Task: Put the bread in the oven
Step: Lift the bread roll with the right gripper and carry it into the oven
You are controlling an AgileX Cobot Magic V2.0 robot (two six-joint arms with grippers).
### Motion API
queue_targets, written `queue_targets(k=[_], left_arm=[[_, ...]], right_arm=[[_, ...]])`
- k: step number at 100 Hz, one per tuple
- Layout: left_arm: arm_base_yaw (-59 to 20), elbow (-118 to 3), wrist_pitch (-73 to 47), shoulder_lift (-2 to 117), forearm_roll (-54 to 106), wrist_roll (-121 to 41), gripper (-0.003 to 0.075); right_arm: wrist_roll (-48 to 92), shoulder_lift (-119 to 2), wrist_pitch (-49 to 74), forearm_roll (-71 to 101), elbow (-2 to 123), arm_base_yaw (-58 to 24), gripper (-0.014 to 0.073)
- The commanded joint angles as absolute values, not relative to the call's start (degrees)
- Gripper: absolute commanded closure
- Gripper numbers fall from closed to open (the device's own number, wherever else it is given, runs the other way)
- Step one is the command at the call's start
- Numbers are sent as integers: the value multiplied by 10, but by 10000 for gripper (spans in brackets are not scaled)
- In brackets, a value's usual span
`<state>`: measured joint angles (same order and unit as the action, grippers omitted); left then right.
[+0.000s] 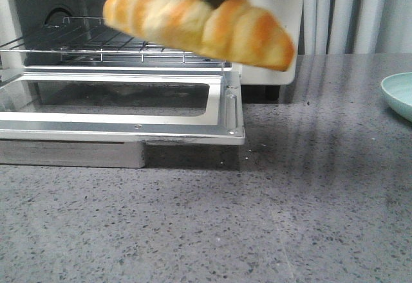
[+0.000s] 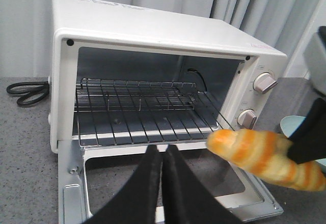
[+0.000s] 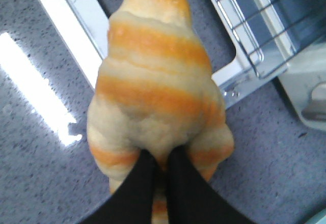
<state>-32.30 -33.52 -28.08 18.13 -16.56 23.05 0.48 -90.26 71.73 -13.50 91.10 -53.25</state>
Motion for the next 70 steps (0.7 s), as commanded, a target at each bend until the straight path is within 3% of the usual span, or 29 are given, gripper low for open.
queue_targets(k=[1,70], left_arm=[[-327,-352,-240,187,-168,232,741],[-327,-352,-263,187,-166,232,741]], right_arm=[[17,-912,698,-188,955,-533,661],[22,-977,519,-349,999,-532,662]])
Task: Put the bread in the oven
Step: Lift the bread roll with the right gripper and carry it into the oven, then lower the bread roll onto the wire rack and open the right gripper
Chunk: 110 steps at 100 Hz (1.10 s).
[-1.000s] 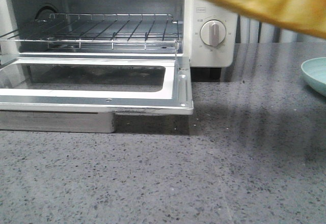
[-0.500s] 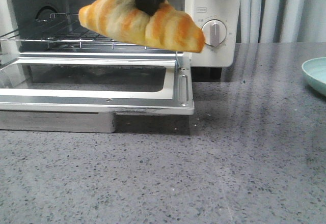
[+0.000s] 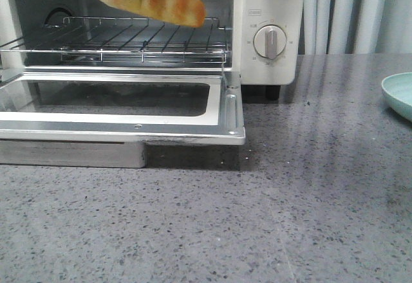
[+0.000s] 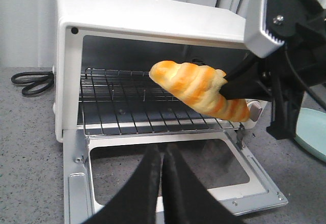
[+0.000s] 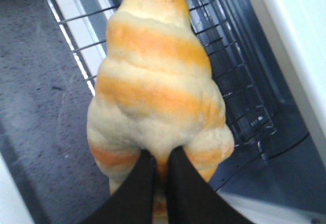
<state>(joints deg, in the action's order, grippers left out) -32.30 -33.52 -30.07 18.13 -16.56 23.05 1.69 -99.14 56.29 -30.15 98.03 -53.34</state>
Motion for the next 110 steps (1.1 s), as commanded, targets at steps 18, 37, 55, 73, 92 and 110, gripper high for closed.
queue_targets(k=[18,37,55,73,92,110], left_arm=[[-327,-352,-263,187,-164,232,741],[-327,-352,-263,187,-163,232,741],[-327,-352,-264,187,-163,232,741],[-327,-352,-280,187,-165,232,741],[-327,-352,-297,164,-188,232,742],[-326,-344,-296,110,-211,233,742]], right_arm=[[22,-1003,491,-401,999,-531,662],[10,-1016,485,-414,1000,-526,591],[9,-1016,471,-416,1000,-524,207],[6,-1015,470,-416,1000,-525,129],[0,-1009,502,-416,1002,-552,129],[-19,-983,510,-416,1002,-599,130]])
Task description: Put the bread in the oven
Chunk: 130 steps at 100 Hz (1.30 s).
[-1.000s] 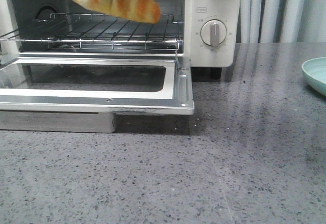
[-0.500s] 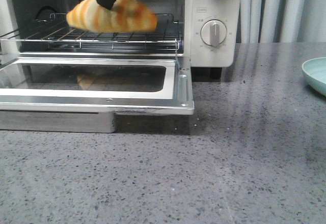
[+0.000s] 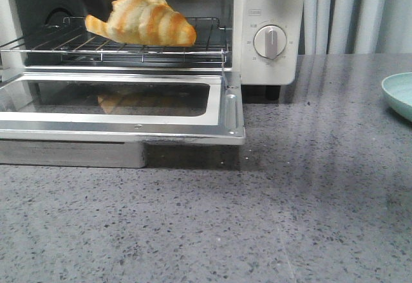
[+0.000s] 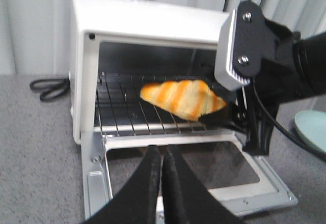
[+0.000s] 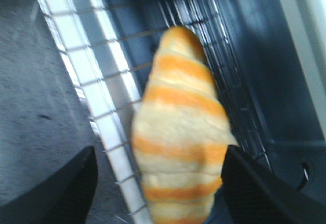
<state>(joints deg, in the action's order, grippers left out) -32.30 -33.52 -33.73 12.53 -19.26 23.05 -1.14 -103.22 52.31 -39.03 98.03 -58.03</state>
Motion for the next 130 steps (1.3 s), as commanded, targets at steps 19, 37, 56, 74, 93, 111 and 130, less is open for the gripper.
queue_targets(k=[19,37,56,74,93,111,130], left_arm=[[-299,-303,-286,48,-229,238,742],[-252,-260,-242,3,-210,238,742],[-184,-206,-202,-7,-205,238,742],[-126,-162,-150,-7,-193,238,741],[-106,-130,-144,-7,-196,238,741],[-106,-126,-144,-7,-194,238,741],[-106,-126,-144,-7,-194,238,741]], right_arm=[[-20,-952,522,-416,1002,-644,130],[-21,-931,576,-416,1002,-678,130],[-31,-924,675,-416,1002,-697,227],[-31,-920,749,-416,1000,-698,535],[-45,-907,749,-408,999,-698,669],[-45,-896,748,-408,985,-698,669],[-56,-873,716,-408,921,-697,669]])
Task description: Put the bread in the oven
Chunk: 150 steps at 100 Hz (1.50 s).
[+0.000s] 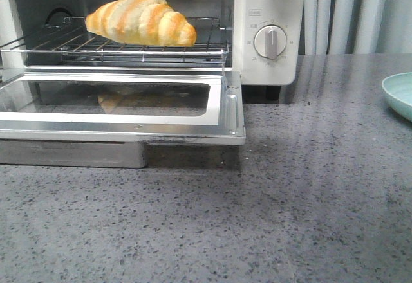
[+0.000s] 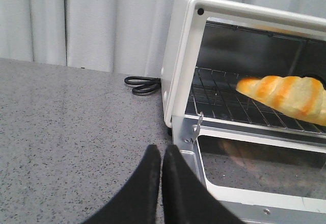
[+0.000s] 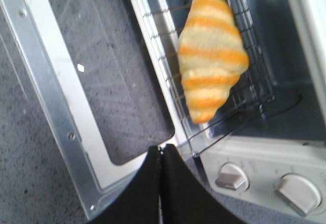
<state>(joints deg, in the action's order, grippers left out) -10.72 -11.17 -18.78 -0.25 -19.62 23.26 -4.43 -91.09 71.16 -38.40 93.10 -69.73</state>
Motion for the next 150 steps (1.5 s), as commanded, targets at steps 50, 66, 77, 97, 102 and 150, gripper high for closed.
queue_targets(k=[50,66,77,97,102,150], left_arm=[[-106,-126,-144,-7,-194,238,741],[-106,-126,-144,-7,-194,238,741],[-106,-126,-144,-7,-194,238,741],[-106,-126,-144,-7,-194,238,741],[-106,-126,-144,-7,-194,238,741],[-105,-126,-144,-7,-194,238,741]], right_arm=[[-180,-687,542,-408,651,-697,669],[-232,-645,627,-404,586,-697,669],[-235,-643,701,-376,584,-697,669],[-235,-643,719,-365,584,-697,669],[-235,-643,717,-365,584,-697,669],[-235,-586,439,-136,567,-510,669]])
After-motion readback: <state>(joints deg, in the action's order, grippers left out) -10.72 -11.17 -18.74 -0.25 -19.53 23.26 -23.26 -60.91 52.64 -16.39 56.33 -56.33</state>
